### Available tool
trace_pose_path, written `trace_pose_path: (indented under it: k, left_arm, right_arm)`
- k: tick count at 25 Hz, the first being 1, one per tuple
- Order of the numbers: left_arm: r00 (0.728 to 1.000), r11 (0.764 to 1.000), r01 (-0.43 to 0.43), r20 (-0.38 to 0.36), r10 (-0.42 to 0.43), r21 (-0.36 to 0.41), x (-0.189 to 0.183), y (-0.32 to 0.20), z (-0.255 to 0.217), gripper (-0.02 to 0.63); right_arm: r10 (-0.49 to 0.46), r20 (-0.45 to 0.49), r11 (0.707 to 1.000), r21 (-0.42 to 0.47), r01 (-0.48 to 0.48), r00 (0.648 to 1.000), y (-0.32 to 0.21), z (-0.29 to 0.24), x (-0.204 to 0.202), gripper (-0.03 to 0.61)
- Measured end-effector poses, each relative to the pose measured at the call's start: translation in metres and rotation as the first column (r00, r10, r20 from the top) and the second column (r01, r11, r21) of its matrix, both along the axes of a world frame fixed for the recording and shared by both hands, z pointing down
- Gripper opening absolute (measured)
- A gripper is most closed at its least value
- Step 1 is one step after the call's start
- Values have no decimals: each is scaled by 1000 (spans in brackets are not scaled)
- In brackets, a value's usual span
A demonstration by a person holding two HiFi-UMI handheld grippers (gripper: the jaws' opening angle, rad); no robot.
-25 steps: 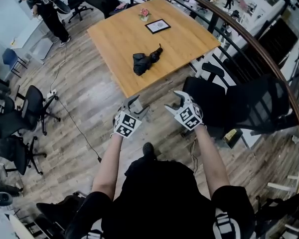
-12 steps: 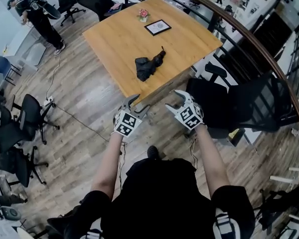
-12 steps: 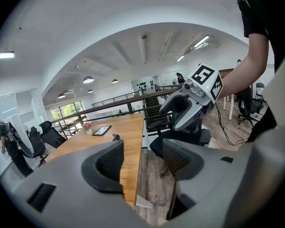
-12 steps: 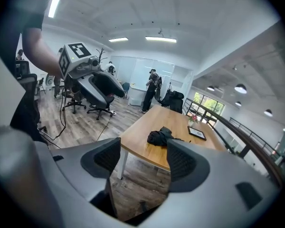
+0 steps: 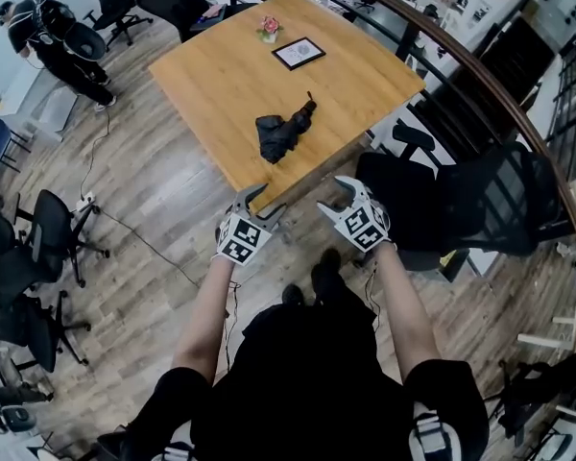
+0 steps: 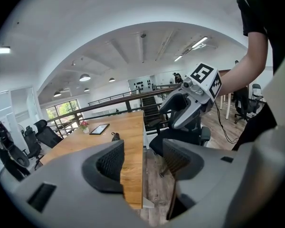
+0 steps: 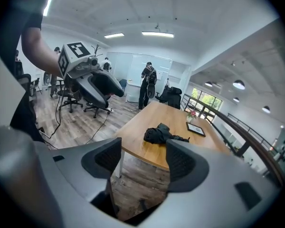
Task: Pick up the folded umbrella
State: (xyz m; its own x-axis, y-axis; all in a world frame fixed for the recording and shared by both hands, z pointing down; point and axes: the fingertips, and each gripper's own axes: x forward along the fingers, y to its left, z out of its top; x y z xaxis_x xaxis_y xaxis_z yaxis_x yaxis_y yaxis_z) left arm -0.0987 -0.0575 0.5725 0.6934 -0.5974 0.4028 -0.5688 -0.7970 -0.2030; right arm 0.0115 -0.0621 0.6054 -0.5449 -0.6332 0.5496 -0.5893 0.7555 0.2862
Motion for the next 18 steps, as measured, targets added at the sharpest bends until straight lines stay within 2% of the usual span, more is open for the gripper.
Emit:
trace_pose_path:
  k: [10, 18]
  left_arm:
    - [1000, 1000, 2, 10, -2, -18, -1, -44, 12, 270]
    - [998, 997, 62, -7, -62, -41, 9, -107, 27, 270]
  right_arm:
    - [-1, 11, 1000, 8, 1, 1000, -53, 2, -4, 310]
    - [-76, -49, 996, -50, 74, 996, -111, 33, 15, 310]
